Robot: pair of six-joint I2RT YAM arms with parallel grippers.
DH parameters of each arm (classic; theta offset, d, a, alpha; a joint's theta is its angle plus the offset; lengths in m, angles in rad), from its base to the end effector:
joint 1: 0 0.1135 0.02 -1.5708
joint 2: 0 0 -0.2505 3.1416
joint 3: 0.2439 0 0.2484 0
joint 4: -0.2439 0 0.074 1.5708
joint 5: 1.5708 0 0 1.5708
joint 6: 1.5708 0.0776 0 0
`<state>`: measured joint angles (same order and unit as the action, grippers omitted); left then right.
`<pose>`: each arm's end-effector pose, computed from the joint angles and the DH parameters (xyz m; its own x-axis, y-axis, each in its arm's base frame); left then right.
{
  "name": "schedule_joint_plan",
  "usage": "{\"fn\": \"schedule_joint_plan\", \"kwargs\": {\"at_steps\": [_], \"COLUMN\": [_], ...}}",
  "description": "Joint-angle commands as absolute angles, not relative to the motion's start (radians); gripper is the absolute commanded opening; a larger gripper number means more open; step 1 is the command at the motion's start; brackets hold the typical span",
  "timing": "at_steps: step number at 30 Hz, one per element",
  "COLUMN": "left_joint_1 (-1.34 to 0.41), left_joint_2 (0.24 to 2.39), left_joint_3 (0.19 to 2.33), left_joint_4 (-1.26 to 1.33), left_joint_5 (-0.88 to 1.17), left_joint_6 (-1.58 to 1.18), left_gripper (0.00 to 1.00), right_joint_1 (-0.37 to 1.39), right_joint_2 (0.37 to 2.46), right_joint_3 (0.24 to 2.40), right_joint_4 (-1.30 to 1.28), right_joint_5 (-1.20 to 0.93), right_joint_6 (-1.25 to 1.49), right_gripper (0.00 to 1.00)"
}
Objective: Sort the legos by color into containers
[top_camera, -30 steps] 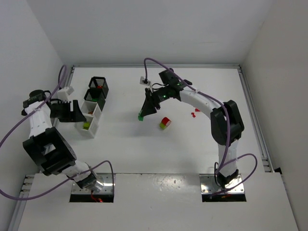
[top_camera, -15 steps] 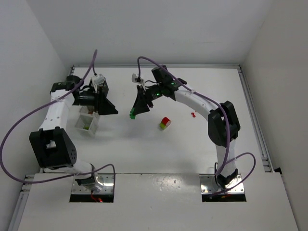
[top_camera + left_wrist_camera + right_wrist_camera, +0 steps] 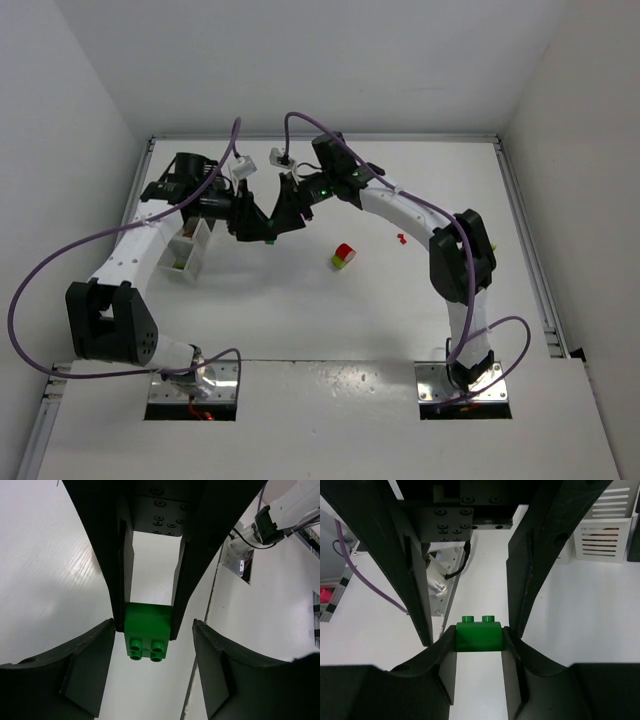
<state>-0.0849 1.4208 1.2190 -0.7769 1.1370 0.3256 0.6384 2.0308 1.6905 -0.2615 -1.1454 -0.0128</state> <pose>0.2832 -0.0948 0.2832 -0.6105 0.1869 -0.7696 0.7763 0.3336 -0.5348 0.3320 0.3344 0.2540 -0.4437 -0.3358 -0.8308 -0.8546 -0.1203 0.5051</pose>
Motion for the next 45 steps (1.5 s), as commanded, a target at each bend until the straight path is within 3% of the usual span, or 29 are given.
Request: {"fn": "schedule_joint_plan", "kwargs": {"at_steps": [1, 6, 11, 19, 22, 25, 27, 33, 42, 45], "left_joint_1": [-0.101, -0.101, -0.101, -0.078, -0.014, 0.069, 0.118, 0.259, 0.268, 0.268], "left_joint_2": [1.391, 1.382, 1.364, 1.364, 1.355, 1.336, 1.353, 1.526, 1.647, 1.657], "left_joint_3": [1.206, 1.174, 1.163, 1.154, 1.163, 1.172, 1.196, 1.328, 1.407, 1.407], "left_joint_4": [-0.730, -0.730, -0.730, -0.721, -0.721, -0.721, -0.762, -0.828, -0.646, -0.583], "left_joint_5": [1.138, 1.129, 1.129, 1.129, 1.129, 1.115, 1.103, 0.961, 0.568, 0.491], "left_joint_6": [0.301, 0.301, 0.301, 0.310, 0.284, 0.264, 0.287, 0.313, 0.112, 0.055], "left_gripper": [0.68, 0.67, 0.60, 0.23, 0.16, 0.14, 0.14, 0.11, 0.11, 0.16], "right_joint_1": [0.646, 0.646, 0.627, 0.627, 0.617, 0.598, 0.588, 0.548, 0.528, 0.518], "right_joint_2": [2.019, 2.010, 2.010, 2.000, 1.982, 1.948, 1.933, 1.898, 1.821, 1.795], "right_joint_3": [1.713, 1.692, 1.683, 1.643, 1.618, 1.603, 1.603, 1.579, 1.405, 1.365], "right_joint_4": [-0.179, -0.112, -0.045, -0.006, -0.040, -0.090, -0.173, -0.293, -0.423, -0.433], "right_joint_5": [-1.186, -1.229, -1.259, -1.282, -1.237, -1.143, -1.022, -0.812, -0.635, -0.589], "right_joint_6": [0.031, 0.106, 0.192, 0.238, 0.238, 0.213, 0.132, 0.003, -0.253, -0.301], "right_gripper": [0.00, 0.00, 0.00, 0.00, 0.19, 0.49, 0.55, 0.62, 0.63, 0.67]}}
